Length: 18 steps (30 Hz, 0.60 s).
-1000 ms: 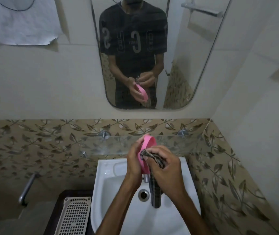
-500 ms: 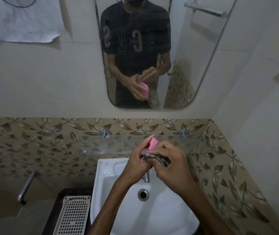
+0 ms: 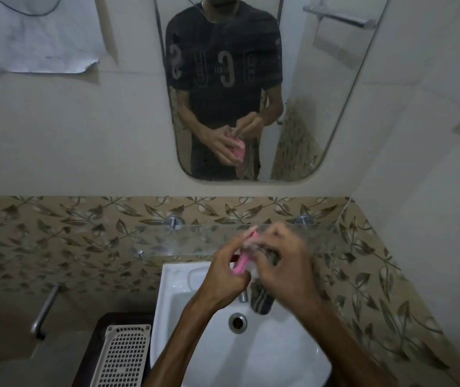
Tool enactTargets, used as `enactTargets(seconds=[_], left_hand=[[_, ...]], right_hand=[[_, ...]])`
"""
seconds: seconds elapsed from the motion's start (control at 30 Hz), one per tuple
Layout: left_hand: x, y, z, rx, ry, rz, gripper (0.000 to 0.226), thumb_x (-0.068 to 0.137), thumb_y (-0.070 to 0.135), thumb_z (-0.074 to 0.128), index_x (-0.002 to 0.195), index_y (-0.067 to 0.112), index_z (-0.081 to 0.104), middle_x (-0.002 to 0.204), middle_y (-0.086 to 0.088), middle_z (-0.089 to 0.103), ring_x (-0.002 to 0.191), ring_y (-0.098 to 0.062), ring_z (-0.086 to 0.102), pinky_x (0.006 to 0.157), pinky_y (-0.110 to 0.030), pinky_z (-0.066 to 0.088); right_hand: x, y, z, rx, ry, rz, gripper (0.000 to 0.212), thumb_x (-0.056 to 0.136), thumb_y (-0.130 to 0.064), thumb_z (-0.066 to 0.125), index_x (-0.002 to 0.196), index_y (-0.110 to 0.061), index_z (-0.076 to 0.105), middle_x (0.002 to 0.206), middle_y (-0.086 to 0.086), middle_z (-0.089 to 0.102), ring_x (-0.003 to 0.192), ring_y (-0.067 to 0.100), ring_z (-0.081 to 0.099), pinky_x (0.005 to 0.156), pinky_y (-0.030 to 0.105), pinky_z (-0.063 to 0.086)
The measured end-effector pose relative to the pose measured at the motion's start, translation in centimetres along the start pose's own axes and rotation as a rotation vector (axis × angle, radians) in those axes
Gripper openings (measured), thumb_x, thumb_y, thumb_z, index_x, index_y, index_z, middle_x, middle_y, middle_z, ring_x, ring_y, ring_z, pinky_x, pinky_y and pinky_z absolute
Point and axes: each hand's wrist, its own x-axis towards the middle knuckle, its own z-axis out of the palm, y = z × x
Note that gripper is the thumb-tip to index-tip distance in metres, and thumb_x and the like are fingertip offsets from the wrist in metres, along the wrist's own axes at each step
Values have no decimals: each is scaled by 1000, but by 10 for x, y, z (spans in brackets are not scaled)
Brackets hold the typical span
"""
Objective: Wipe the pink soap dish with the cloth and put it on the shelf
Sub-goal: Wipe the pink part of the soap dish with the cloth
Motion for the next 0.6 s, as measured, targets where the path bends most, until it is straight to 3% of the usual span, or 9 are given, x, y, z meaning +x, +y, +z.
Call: enactTargets(seconds=[0.07,0.17,0.23,0.33,0.47,0.6], left_hand=[[0,-2,-2,-9,-4,21,82,80,-12,61,148,34,54,140,4,64,118,-4,65,85,-18,55],[-2,2,1,7,-10,-17,87,72,-2,59,137,56,52,130,6,65,100,-2,65,69,-18,54],[-5,-3,0,-16,-13,-14,89,70,0,57,133,63,55,125,11,67,100,-9,65,68,-21,55],[-5,-7,-2,-43,-14,4,86,71,-3,55,139,49,58,117,13,72,95,-11,69,63,-18,53],[-5,-4,3,-31,-34,36,83,76,7,61,139,60,52,124,20,67,112,-11,67,81,-20,56],[-1,-12,0,54,-30,162,74,78,13,64,138,54,53,137,15,51,125,-10,54,85,-17,55]], right_hand=[[-7,-2,4,38,-49,-49,29,85,-10,80,102,-34,74,94,-19,55,87,-2,57,74,10,50],[16,14,-5,91,79,159,21,88,-10,78,100,-27,76,91,-7,60,84,4,59,73,22,53],[14,17,-8,90,67,135,22,88,-9,77,101,-27,76,94,-8,62,89,5,61,76,17,52],[0,17,-3,123,-41,57,25,88,-11,77,101,-32,75,104,-18,61,100,2,63,84,9,52],[22,35,-12,592,-69,467,10,92,-13,74,99,-17,80,102,-2,77,94,7,73,82,24,59],[27,53,-14,957,-339,672,16,95,-13,69,108,-8,75,102,14,76,89,23,72,78,30,61]])
